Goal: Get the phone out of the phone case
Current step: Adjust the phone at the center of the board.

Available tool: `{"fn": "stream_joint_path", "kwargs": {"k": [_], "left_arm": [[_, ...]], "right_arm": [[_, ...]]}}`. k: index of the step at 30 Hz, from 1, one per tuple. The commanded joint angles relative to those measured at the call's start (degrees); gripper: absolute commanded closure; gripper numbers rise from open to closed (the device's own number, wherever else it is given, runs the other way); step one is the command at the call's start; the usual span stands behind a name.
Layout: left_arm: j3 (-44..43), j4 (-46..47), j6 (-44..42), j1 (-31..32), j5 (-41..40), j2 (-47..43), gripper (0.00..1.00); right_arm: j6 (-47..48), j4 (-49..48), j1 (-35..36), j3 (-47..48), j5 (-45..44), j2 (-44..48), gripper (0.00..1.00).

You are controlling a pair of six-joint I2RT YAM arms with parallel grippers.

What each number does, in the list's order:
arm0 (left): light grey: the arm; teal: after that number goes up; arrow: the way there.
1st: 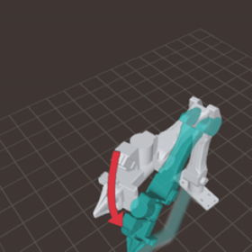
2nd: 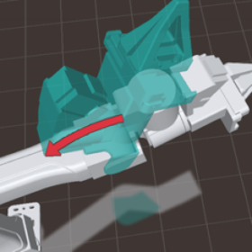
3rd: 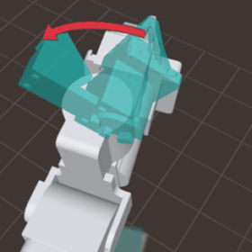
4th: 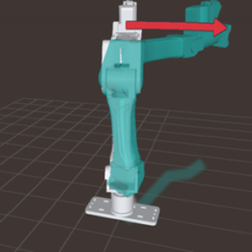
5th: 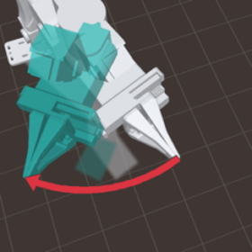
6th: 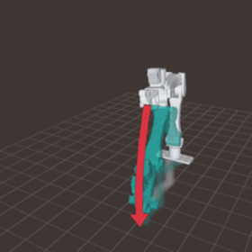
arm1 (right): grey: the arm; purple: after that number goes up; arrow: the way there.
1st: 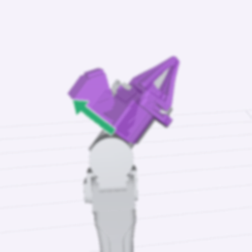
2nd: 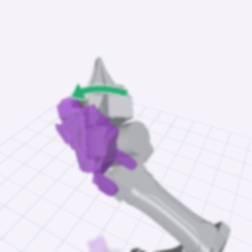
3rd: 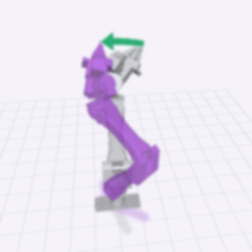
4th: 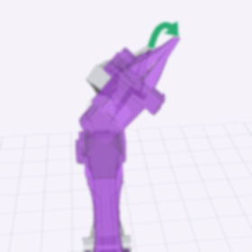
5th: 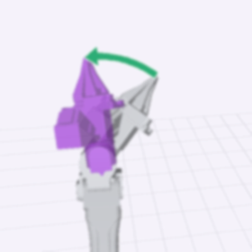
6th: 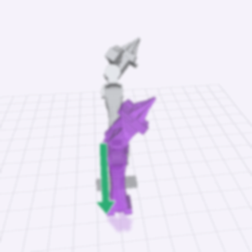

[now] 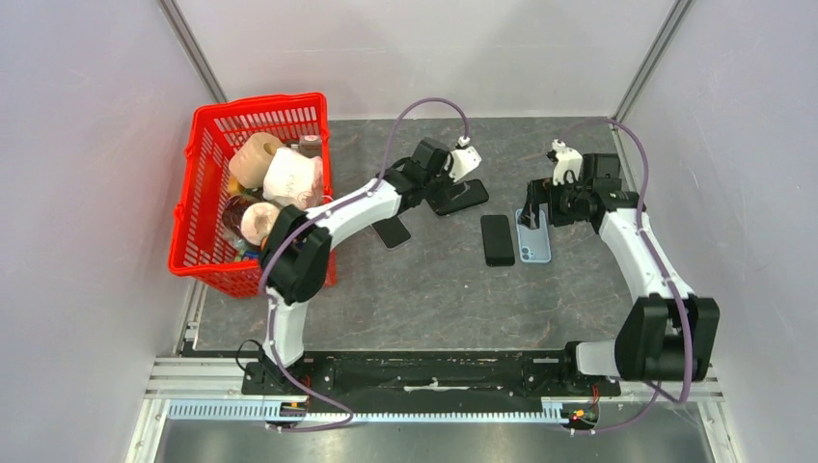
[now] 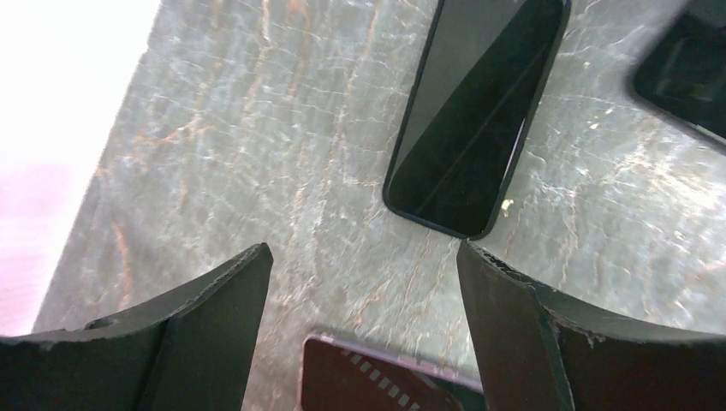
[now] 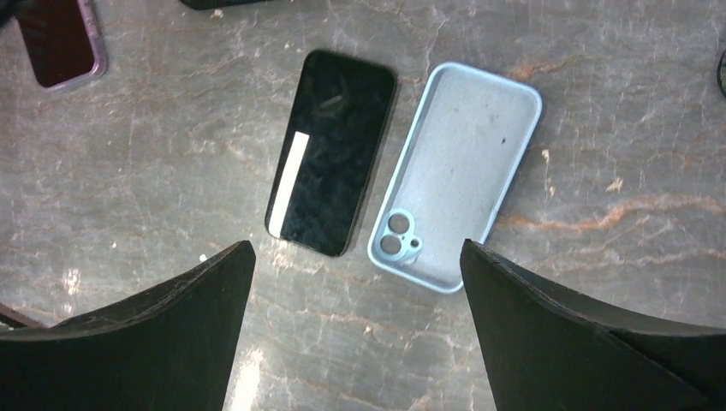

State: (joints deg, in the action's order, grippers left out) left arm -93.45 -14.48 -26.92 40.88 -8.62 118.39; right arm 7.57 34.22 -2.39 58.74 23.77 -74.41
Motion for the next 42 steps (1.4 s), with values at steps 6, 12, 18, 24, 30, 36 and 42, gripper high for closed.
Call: {"fn": "stream_joint_path", "kwargs": {"k": [6,12,18,24,30,36,42], "left_arm": [[10.41,-0.61,4.02,0.16,4.7,-23.04,0.1],[18.65,-3.54,3.23,0.16,6.43,-36.02,0.08],[24.09,-5.34,1.06,0.16,6.51,-44.64,0.08],[26.28,-6.18,0.34,0.16,4.51,-46.41,0.08],[26.58,-6.16,0.03,0.16,3.96,-46.98,0.08],[25.92,-6.05,-0.16,0.16,3.33,-47.67,0.08],[26.03,-5.92,0.02,0.16,2.55,-48.13,0.08]], "right_arm": [[-1.03,-9.35,6.84,16.05,-7.98,-19.02,0.03],[-0.79,-13.33,12.79,31.09,-16.43,-35.86,0.03],[-0.37,-13.76,15.24,45.55,-19.91,-50.74,0.03],[3.59,-9.62,17.12,55.48,-23.07,-60.87,0.04],[8.19,-6.64,18.41,53.65,-25.05,-60.8,0.08],[11.82,-0.09,19.42,48.5,-24.47,-56.93,0.14],[13.25,3.21,21.59,40.66,-22.03,-51.71,0.19]]}}
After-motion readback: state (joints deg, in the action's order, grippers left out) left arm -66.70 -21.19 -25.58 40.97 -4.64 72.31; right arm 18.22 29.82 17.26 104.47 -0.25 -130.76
